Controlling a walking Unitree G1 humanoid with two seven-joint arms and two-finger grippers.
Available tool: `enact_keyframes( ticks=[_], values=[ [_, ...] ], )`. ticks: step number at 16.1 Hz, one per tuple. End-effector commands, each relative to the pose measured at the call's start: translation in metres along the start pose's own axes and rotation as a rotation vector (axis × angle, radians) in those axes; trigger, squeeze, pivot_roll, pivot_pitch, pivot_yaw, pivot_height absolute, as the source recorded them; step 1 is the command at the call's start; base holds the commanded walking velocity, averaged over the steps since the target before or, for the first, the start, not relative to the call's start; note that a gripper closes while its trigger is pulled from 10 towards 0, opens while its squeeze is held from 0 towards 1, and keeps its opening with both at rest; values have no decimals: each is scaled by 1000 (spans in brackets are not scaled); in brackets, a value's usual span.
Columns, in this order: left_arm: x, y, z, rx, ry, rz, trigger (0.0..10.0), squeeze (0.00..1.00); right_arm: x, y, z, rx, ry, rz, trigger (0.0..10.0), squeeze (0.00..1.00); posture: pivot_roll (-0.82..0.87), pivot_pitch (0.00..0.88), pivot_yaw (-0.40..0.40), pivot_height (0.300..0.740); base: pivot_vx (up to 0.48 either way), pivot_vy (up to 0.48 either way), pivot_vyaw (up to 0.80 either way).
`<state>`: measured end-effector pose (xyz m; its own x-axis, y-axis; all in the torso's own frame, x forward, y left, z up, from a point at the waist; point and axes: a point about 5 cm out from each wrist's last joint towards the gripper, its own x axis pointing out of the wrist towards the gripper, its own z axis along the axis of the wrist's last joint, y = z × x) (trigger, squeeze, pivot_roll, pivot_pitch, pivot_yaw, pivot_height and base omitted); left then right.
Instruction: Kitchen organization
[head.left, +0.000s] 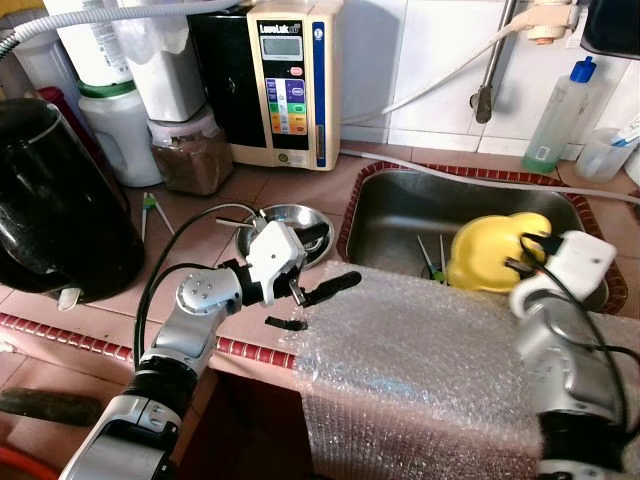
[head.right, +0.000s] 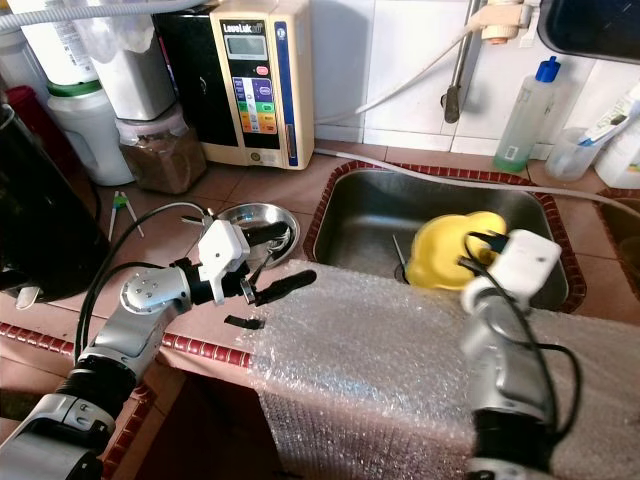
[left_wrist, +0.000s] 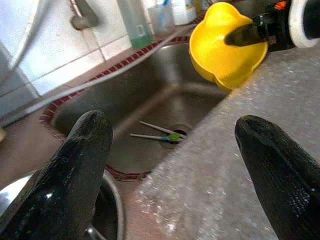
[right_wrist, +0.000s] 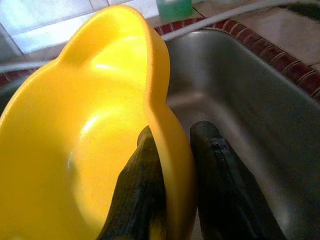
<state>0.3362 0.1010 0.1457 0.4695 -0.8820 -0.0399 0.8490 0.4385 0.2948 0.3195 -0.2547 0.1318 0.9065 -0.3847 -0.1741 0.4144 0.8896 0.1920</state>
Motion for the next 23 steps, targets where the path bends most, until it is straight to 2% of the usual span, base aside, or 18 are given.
enact_keyframes(
  ticks=[1,2,3,4,5,6,7,8,9,14,17,18,20,23],
  values=[
    [0,2,3,25,21,-35,10000,1000,7,-8,2,-3,1,-9,0,0,33,0,85,740,0,0,0],
    [-1,-2,0,25,34,-60,10000,1000,13,-14,3,0,14,-13,0,0,35,0,83,740,0,0,0],
    [-2,-2,-1,27,37,-62,10000,1000,15,-15,3,18,26,-13,745,0,37,0,82,740,0,0,0],
    [-3,-4,-3,27,47,-72,10000,1000,19,-16,3,34,34,-17,4039,0,42,0,78,740,0,0,0],
    [-4,-5,-4,27,52,-80,10000,1000,21,-16,3,33,37,-20,4353,0,46,0,76,740,0,0,0],
    [-4,-6,-5,25,57,-85,10000,1000,23,-16,1,41,50,-19,6235,0,48,0,74,740,0,0,0],
    [-5,-6,-5,31,59,-89,10000,1000,25,-15,-2,45,60,-11,9490,0,51,0,73,740,0,0,0],
    [-5,-6,-5,31,60,-85,10000,1000,26,-14,-3,53,64,-8,10000,0,52,0,72,740,0,0,0],
    [-5,-5,-5,35,60,-78,10000,1000,26,-13,-5,60,69,-4,10000,1000,51,0,73,740,0,0,0],
    [-2,3,0,31,30,2,10000,1000,22,-13,-14,68,66,3,10000,1000,44,0,86,740,0,0,0],
    [0,13,4,47,12,95,10000,1000,22,-17,-14,22,50,-7,10000,1000,43,0,93,740,0,0,0],
    [-1,16,5,56,9,125,10000,1000,23,-18,-11,30,34,-10,10000,1000,45,0,93,740,0,0,0],
    [-3,24,4,30,13,210,10000,1000,24,-14,13,66,-101,20,10000,1000,47,0,94,740,0,0,0],
    [-5,34,3,1,10,328,10000,1000,23,-3,26,61,-151,89,10000,1000,50,0,89,740,0,0,0]
  ],
)
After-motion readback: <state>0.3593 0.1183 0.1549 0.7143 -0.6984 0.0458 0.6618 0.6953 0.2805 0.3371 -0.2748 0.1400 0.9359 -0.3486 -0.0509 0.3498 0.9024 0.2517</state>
